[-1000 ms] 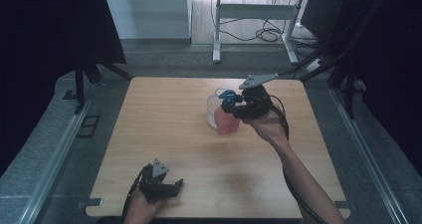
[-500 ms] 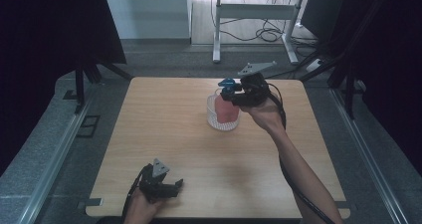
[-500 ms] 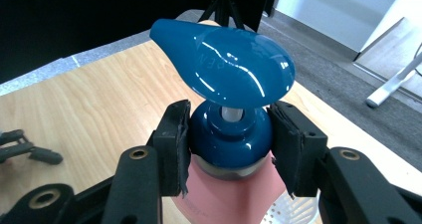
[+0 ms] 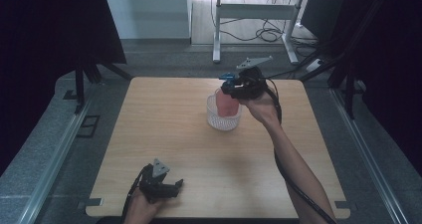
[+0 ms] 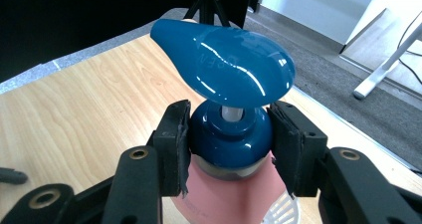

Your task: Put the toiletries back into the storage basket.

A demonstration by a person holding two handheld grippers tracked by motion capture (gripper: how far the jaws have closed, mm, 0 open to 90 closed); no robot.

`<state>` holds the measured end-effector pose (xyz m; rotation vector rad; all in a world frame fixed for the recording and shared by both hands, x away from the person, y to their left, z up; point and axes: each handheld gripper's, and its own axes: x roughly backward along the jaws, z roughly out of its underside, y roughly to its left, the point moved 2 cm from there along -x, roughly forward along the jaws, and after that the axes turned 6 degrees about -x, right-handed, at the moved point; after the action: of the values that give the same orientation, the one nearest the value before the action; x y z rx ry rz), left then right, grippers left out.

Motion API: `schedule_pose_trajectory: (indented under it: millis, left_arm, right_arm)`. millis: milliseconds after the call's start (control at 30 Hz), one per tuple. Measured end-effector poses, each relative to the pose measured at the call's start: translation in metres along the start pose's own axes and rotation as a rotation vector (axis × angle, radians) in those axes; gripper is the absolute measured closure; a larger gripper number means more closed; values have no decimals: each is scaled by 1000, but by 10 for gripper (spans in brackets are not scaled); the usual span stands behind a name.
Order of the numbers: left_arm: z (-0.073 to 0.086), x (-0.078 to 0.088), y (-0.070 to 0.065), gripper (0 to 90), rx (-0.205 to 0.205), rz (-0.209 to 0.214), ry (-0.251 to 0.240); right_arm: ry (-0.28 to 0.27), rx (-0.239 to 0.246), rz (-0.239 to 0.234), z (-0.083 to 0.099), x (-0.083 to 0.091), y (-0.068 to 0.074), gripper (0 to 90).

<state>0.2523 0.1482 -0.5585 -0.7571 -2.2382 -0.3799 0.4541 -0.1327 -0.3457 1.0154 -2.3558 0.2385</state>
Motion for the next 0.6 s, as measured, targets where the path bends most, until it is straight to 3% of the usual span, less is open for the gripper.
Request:
schedule_pose_trajectory:
  millis: [600]
  left_arm:
    - [0,0,0,117,-1,1,0]
  right_arm:
    - [16,-20,29,5,-20,-17,520]
